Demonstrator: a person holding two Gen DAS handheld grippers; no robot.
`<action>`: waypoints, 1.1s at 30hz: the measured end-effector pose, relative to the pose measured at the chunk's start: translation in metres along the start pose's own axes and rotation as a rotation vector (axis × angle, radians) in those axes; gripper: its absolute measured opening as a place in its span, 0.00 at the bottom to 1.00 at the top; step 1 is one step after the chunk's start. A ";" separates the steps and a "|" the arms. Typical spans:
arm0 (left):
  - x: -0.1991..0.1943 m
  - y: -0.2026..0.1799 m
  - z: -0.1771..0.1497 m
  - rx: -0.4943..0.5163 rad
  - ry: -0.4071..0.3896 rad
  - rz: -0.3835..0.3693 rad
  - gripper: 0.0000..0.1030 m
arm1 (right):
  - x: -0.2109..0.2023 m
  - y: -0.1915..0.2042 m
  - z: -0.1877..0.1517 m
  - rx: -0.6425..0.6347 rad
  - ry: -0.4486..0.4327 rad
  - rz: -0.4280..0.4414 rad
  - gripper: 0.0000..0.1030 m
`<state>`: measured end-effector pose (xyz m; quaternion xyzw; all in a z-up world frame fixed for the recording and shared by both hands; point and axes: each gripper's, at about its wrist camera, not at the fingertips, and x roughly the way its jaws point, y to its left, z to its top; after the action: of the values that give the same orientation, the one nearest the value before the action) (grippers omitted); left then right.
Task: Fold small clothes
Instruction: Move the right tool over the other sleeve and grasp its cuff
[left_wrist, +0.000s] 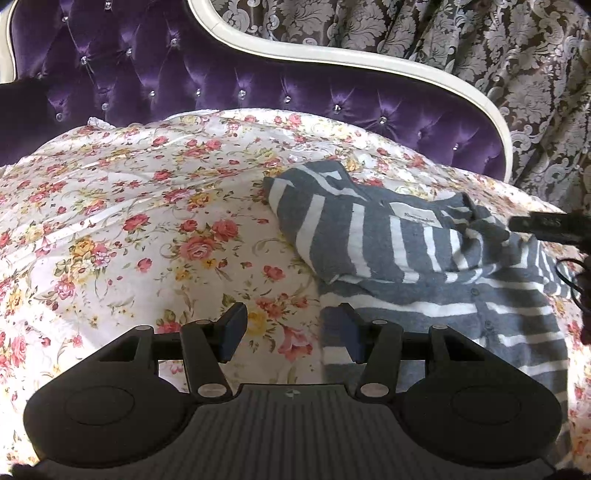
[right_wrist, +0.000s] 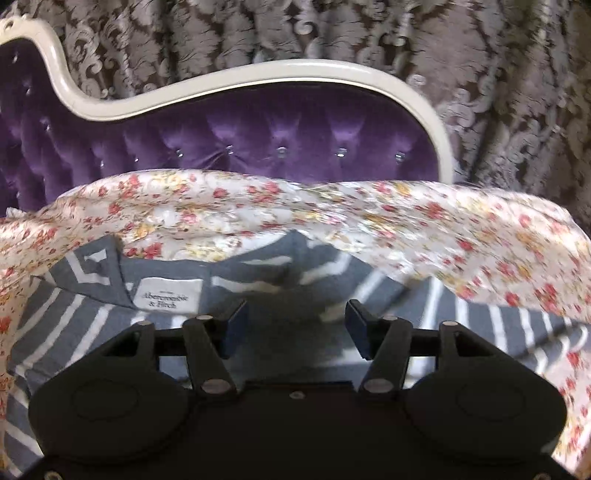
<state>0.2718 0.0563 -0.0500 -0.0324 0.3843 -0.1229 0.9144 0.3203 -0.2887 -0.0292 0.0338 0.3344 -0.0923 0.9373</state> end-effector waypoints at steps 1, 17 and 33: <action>0.000 0.001 0.000 -0.002 0.001 -0.002 0.50 | 0.004 -0.001 0.001 0.021 0.016 0.006 0.61; 0.001 0.001 0.000 -0.018 0.011 -0.012 0.50 | 0.037 -0.061 -0.025 0.372 0.127 0.133 0.47; 0.003 0.001 0.001 -0.019 0.035 0.023 0.51 | -0.009 -0.057 -0.025 0.269 0.028 0.097 0.13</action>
<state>0.2744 0.0566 -0.0519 -0.0344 0.4016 -0.1093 0.9086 0.2869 -0.3401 -0.0424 0.1765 0.3300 -0.0903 0.9229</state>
